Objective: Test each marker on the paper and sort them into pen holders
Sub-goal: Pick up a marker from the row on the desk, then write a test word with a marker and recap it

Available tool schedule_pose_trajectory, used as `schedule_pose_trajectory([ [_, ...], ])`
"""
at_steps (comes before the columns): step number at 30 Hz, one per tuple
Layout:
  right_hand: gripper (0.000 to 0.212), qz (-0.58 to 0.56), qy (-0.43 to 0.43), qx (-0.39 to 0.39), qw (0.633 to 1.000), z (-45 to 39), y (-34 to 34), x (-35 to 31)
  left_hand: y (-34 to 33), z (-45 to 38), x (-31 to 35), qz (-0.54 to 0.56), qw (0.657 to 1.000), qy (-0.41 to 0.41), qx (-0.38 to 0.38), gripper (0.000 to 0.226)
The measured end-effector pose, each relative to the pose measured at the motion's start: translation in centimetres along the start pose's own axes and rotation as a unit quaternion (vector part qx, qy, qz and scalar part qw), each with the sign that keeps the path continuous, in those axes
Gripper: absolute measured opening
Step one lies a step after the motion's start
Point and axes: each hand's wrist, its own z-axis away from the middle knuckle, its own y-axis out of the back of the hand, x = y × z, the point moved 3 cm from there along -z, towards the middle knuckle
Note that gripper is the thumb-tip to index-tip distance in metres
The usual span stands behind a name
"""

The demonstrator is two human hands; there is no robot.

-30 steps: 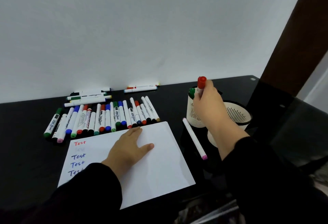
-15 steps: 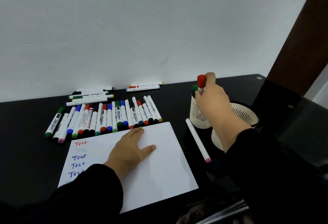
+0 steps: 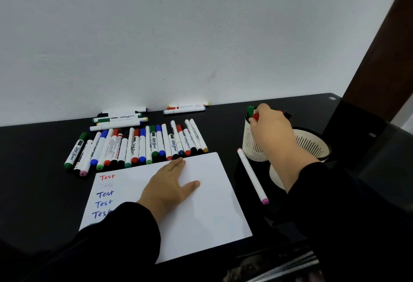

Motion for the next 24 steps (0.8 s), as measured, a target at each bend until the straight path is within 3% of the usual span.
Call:
schedule_pose_trajectory([
  [11, 0.029, 0.026, 0.071, 0.037, 0.996, 0.7, 1.3, -0.6, 0.1, 0.1, 0.0, 0.028, 1.0, 0.004, 0.008, 0.075],
  [16, 0.032, 0.055, 0.132, 0.045, 0.989, 1.6, 1.7, -2.3, 0.7, 0.1, 0.1, 0.104, 0.994, 0.018, 0.014, 0.066],
  [24, 0.033, 0.056, 0.205, -0.01, 0.977, 0.8, -1.6, -6.9, 3.4, -1.4, -0.5, 0.141, 0.986, 0.01, 0.092, 0.052],
])
